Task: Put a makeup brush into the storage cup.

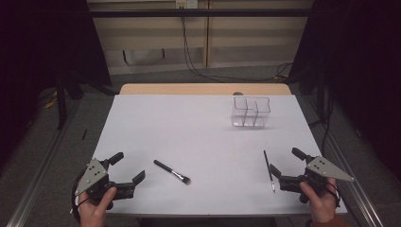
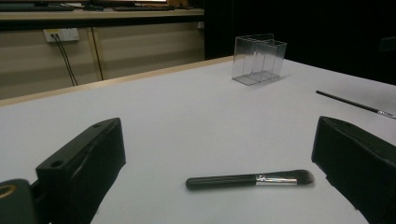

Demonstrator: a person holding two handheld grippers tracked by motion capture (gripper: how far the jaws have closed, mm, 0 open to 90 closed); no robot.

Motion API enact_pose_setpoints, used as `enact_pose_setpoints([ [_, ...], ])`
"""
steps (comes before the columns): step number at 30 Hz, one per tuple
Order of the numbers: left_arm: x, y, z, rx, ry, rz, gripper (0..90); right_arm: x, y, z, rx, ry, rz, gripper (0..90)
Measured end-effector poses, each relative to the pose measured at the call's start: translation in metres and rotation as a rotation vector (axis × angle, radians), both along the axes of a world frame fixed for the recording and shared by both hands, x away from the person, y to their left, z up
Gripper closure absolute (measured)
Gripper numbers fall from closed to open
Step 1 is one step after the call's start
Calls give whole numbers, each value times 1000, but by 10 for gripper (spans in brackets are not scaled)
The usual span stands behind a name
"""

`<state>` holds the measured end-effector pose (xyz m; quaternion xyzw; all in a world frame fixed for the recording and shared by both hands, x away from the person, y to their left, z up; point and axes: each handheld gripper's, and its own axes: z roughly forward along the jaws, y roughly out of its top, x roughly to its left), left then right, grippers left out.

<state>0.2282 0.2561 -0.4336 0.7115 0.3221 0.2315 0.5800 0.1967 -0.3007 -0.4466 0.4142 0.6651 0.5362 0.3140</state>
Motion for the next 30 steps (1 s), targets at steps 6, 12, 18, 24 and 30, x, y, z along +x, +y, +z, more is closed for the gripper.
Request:
enact_pose_setpoints([
  [6, 0, -1, 0, 2, 6, -6, 27, 1, -2, 0, 12, 5, -7, 0],
  [12, -4, -6, 1, 8, 23, -5, 27, 2, 1, -1, 8, 7, 4, 0],
  [18, -3, -7, 2, 18, 42, -27, 27, 1, 1, -1, 10, 13, 4, 0],
  [24, 0, -10, 5, 41, 47, -52, 27, 0, 3, -1, -2, 11, 8, 0],
  [30, 13, -13, 8, 46, 49, -59, 26, 1, 4, -2, -1, 31, 14, 0],
])
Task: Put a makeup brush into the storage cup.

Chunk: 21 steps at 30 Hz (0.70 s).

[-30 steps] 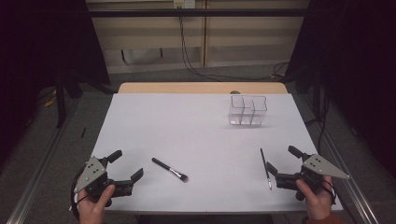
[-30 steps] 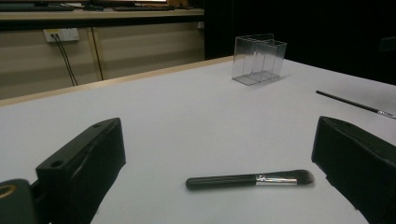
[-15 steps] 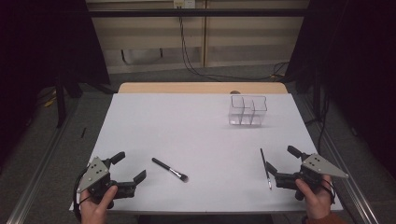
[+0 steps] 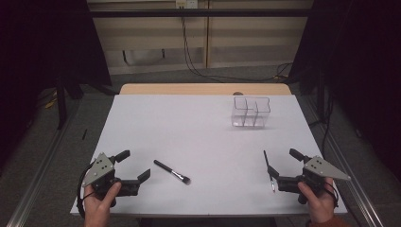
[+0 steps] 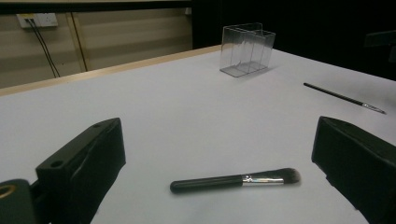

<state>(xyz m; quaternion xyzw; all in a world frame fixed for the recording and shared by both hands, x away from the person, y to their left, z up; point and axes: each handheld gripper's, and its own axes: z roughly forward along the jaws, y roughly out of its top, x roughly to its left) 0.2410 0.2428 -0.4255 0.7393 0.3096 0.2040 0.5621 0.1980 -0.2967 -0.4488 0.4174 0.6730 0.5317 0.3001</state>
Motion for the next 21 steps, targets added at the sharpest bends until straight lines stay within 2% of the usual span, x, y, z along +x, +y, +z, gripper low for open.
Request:
enact_pose_setpoints([
  [3, 5, -1, 1, -11, 0, -8, 26, 0, 1, 0, -1, -1, 2, 0],
  [5, 10, -4, 5, 23, -25, 11, 26, 0, 1, 0, -5, -1, 5, 0],
  [13, 23, -14, 11, 16, -45, -4, 26, 0, 1, 0, -5, -5, 4, 0],
  [16, 29, -20, 15, 52, -66, 0, 26, 0, 2, 0, -5, -5, 5, 0],
  [21, 38, -30, 18, 63, -60, -22, 26, 0, 1, 0, -5, -4, 5, 0],
])
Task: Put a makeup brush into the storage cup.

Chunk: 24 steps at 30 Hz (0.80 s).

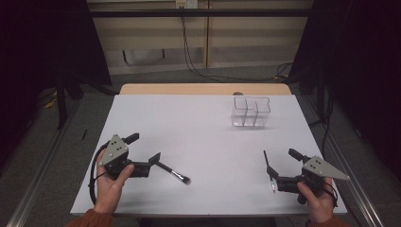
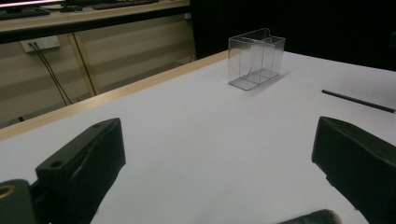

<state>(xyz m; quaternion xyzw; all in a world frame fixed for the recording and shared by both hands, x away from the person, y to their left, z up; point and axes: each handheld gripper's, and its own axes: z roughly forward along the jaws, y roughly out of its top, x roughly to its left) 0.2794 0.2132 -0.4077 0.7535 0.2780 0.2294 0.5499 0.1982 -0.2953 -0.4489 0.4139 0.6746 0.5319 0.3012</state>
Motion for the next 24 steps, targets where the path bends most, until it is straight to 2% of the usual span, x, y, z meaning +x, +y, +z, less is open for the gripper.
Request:
enact_pose_setpoints([
  [4, 6, -5, 2, 0, 8, -16, 26, 0, 0, 0, 4, 1, -2, 0],
  [8, 14, -9, 8, -18, 9, -27, 26, 0, 0, 0, 3, 1, -2, 0],
  [14, 26, -11, 13, 10, 19, -39, 26, 0, 0, 0, 2, 3, -2, 0],
  [19, 32, -15, 13, 62, 51, -68, 29, 0, 1, 0, 5, 4, -3, 0],
  [20, 35, -16, 15, 72, 74, -102, 35, 0, 1, 0, 4, 6, -3, 0],
  [21, 36, -17, 16, 79, 84, -116, 47, 1, 1, -1, 0, 7, -2, 0],
  [23, 39, -21, 21, 126, 72, -109, 46, 1, 1, -1, -1, 8, 1, 0],
  [24, 40, -22, 22, 138, 81, -113, 42, 1, 1, -1, -3, 7, 2, 0],
])
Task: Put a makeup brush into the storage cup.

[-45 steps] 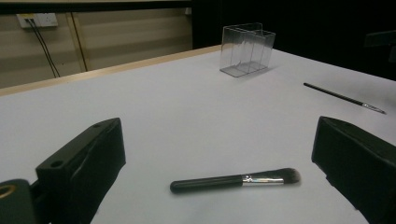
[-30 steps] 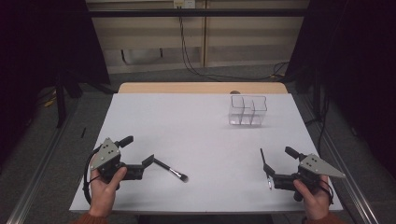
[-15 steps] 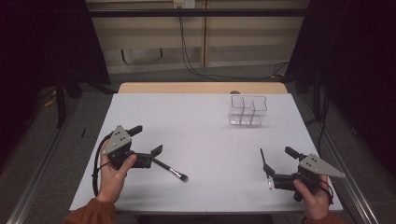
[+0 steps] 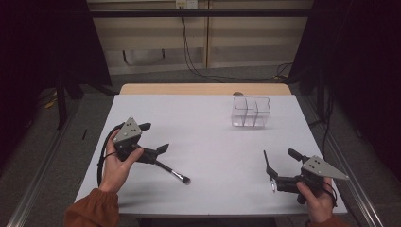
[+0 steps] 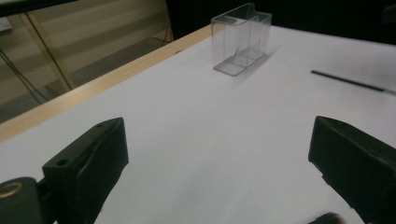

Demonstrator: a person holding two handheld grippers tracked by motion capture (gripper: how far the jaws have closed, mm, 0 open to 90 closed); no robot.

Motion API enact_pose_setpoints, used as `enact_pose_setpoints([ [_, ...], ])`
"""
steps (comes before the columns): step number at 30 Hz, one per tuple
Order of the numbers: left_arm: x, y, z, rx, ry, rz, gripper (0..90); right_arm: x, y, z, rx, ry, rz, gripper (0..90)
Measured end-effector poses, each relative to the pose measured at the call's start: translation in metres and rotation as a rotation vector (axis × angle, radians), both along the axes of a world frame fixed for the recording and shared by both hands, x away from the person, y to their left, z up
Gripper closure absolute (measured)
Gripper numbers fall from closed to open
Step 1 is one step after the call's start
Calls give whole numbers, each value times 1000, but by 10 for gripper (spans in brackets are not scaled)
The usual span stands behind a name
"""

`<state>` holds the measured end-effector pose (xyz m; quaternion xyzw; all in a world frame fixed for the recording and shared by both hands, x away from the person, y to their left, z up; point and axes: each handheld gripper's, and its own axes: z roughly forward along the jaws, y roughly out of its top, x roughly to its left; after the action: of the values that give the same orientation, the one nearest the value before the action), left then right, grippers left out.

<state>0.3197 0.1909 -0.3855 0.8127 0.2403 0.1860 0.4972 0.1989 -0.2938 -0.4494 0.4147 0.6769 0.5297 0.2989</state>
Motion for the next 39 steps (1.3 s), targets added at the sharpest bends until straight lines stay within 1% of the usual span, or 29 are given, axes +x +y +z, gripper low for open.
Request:
enact_pose_setpoints([
  [1, 0, 0, 0, 0, 0, 0, 41, 0, 0, 0, -1, -1, 2, 0],
  [2, 3, -2, 1, 20, 14, -14, 40, 0, 0, 0, -1, -2, 3, 0],
  [3, 4, -3, 1, 31, 22, -17, 39, 0, 0, 0, -2, -2, 2, 0],
  [4, 5, -4, 0, 45, 36, -27, 37, 0, 0, 0, -2, -2, 2, 0],
  [6, 7, -6, -3, 56, 70, -42, 33, 0, 0, 0, -1, 0, 0, 0],
  [7, 8, -6, -4, 80, 76, -45, 33, 0, 0, 0, -1, 1, 1, 0],
  [9, 9, -9, -7, 101, 104, -50, 33, 0, 0, 0, 1, -1, 1, 0],
  [11, 10, -10, -9, 125, 121, -57, 34, 0, 0, 0, 0, -1, 1, 0],
  [13, 10, -10, -9, 131, 128, -64, 48, 0, 0, 0, -4, -1, 3, 0],
  [14, 11, -10, -8, 148, 127, -85, 48, 0, 0, 0, -4, -1, 3, 0],
  [15, 12, -9, -8, 164, 132, -85, 47, 0, 0, 0, -5, 0, 4, 0],
  [16, 12, -9, -9, 180, 143, -95, 48, 0, 0, 0, -6, 0, 3, 0],
  [17, 13, -9, -9, 213, 158, -114, 49, 0, 0, 0, -7, 0, 3, 0],
  [18, 15, -8, -11, 228, 173, -123, 48, 0, 0, 0, -7, 0, 4, 0],
  [19, 16, -8, -12, 235, 182, -122, 48, 0, 0, 0, -8, 1, 4, 0],
  [21, 18, -8, -15, 263, 201, -128, 48, 0, 0, 0, -10, 0, 5, 0],
  [22, 19, -9, -17, 263, 207, -131, 47, 0, 0, 0, -9, 0, 4, 0],
  [23, 20, -9, -18, 285, 211, -142, 47, 0, 0, 0, -10, 0, 4, 0],
  [26, 21, -13, -22, 319, 240, -163, 47, 0, 0, 0, -12, 0, 4, 0],
  [28, 22, -15, -24, 341, 242, -175, 47, 0, 0, 0, -14, -1, 8, 0],
  [29, 22, -16, -26, 364, 255, -189, 47, 0, 1, 0, -17, -1, 7, 0],
  [31, 22, -18, -28, 393, 266, -205, 47, 0, 1, 0, -18, 1, 7, 0],
  [33, 22, -20, -32, 410, 290, -213, 47, 0, 1, -1, -19, 1, 7, 0],
  [34, 22, -21, -34, 424, 314, -212, 47, 0, 1, -1, -20, 1, 9, 0],
  [35, 23, -21, -35, 442, 325, -212, 47, 0, 1, -1, -20, 1, 8, 0],
  [36, 24, -21, -37, 447, 331, -213, 50, 0, 1, -1, -19, 2, 8, 0],
  [37, 24, -21, -39, 456, 344, -229, 57, 0, 1, -1, -16, 3, 7, 0],
  [38, 25, -21, -41, 474, 356, -237, 65, 0, 1, -1, -21, 5, 7, 0],
  [39, 25, -21, -43, 498, 354, -245, 66, 0, 1, -1, -20, 6, 7, 0],
])
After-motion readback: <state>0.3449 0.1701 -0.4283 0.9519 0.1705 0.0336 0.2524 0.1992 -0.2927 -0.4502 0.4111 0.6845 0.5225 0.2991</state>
